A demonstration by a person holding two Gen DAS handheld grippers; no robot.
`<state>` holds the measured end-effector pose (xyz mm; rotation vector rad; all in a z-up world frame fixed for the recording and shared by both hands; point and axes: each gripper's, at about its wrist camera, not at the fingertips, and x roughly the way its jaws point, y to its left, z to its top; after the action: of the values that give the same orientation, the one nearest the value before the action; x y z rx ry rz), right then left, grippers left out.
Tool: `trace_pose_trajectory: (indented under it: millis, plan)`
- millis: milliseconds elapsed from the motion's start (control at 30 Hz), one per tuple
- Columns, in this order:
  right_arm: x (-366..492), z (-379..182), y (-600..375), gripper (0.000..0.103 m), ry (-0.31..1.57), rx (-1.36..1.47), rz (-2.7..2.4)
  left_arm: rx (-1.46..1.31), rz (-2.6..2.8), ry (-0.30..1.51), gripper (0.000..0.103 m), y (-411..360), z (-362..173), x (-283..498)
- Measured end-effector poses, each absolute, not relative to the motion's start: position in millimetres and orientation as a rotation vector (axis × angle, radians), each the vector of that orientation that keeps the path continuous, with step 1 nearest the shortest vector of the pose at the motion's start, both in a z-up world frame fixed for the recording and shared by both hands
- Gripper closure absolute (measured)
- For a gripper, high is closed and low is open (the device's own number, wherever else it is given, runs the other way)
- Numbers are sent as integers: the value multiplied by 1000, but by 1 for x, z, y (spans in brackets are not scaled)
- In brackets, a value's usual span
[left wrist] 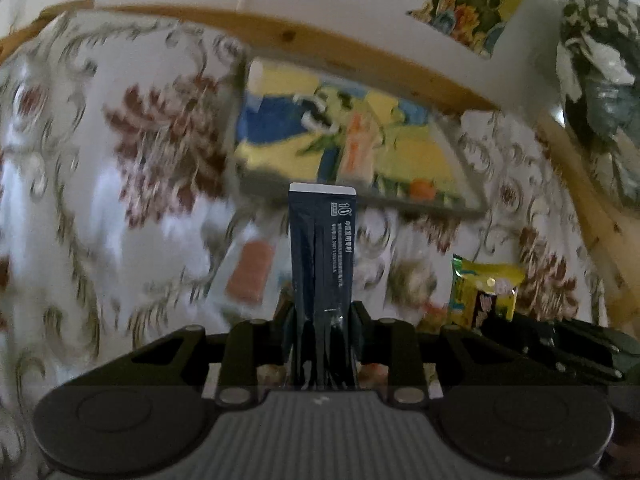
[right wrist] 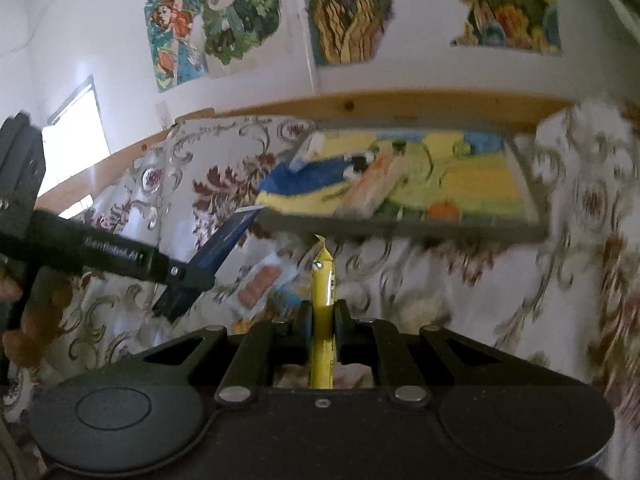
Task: Organize snacks
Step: 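Lift and carry the yellow and navy packets over the grey tray with both tools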
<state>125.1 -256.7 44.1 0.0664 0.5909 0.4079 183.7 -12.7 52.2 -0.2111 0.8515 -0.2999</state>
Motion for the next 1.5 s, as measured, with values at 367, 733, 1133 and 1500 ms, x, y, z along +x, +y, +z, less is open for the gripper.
trace_pose_trajectory:
  millis: [367,733,1133,1500]
  plan:
    - [208,99,-279,92,504,84,352,-166,-276,745,71,-42,99,276]
    - [300,96,-309,92,452,219,249,-83,-221,755,71,-78,81,368]
    - [354,53,-307,92,468,269,242,-17,-180,790,71,-89,44,411]
    - [371,33,-305,87,496,276,213,-12,-165,835,68,-89,26,423]
